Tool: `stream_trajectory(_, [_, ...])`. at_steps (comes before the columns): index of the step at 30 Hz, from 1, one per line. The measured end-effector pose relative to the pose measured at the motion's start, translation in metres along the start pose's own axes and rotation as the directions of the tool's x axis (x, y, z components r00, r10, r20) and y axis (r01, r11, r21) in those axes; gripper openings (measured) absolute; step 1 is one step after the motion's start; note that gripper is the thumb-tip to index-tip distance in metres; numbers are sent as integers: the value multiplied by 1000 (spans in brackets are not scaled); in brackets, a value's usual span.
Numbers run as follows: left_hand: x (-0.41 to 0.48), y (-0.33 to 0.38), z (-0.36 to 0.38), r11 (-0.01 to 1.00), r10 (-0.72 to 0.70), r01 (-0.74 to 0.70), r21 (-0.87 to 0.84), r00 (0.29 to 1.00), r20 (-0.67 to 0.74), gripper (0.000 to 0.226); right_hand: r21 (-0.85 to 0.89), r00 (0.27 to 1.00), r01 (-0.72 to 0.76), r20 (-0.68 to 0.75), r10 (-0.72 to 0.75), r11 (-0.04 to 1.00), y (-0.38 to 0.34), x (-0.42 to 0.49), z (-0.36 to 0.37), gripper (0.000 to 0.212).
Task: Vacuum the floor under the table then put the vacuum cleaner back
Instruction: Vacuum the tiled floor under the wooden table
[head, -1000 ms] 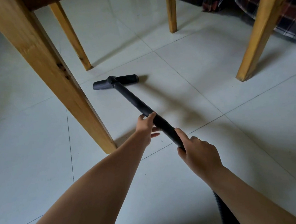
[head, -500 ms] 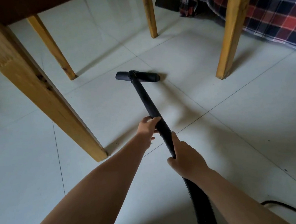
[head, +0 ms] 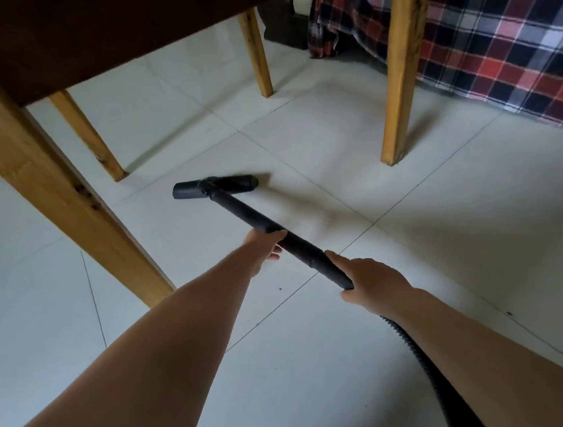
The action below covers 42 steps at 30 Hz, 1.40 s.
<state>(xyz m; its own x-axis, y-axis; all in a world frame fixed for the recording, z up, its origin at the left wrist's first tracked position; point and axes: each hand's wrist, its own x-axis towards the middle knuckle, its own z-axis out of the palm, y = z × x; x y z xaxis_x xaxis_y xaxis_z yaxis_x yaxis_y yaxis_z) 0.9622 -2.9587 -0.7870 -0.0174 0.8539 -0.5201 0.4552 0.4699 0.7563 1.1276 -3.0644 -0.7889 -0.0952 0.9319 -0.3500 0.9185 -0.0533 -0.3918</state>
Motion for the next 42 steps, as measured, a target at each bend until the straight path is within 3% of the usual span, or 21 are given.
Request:
stream_trajectory(10, [24, -14, 18, 911, -147, 140, -388, 989, 11, 7, -75, 972, -115, -213, 97, 991, 3, 24, 21, 60])
stream_trajectory(13, [25, -18, 13, 903, -154, 145, -404, 988, 10, 18, -99, 966, -99, -247, 72, 990, -4, 26, 29, 59])
stream_trajectory(16, [32, -16, 3, 903, -153, 141, -406, 988, 3, 7, -116, 965, -81, -259, 49, 990, -9, 34, 27, 58])
stream_trajectory(22, [45, -20, -18, 914, -156, 123, -386, 986, -54, 16, -131, 959, -50, -285, 11, 990, -30, 45, 34, 59])
stream_trajectory(28, [58, -23, -36, 888, -144, 90, -451, 986, -87, 4, -135, 950, -19, -310, -24, 991, -50, 67, 35, 56])
stream_trajectory(33, [70, -22, -43, 846, -120, 62, -529, 990, -75, 13, -113, 945, -7, -327, -31, 994, -61, 90, 33, 57])
stream_trajectory(38, [90, -18, -47, 833, -132, 46, -551, 984, -118, 43, -91, 946, 11, -322, -40, 996, -68, 108, 30, 57])
stream_trajectory(42, [96, -18, -45, 818, -133, 39, -574, 984, -123, 51, -90, 945, 14, -323, -43, 996, -64, 114, 30, 58])
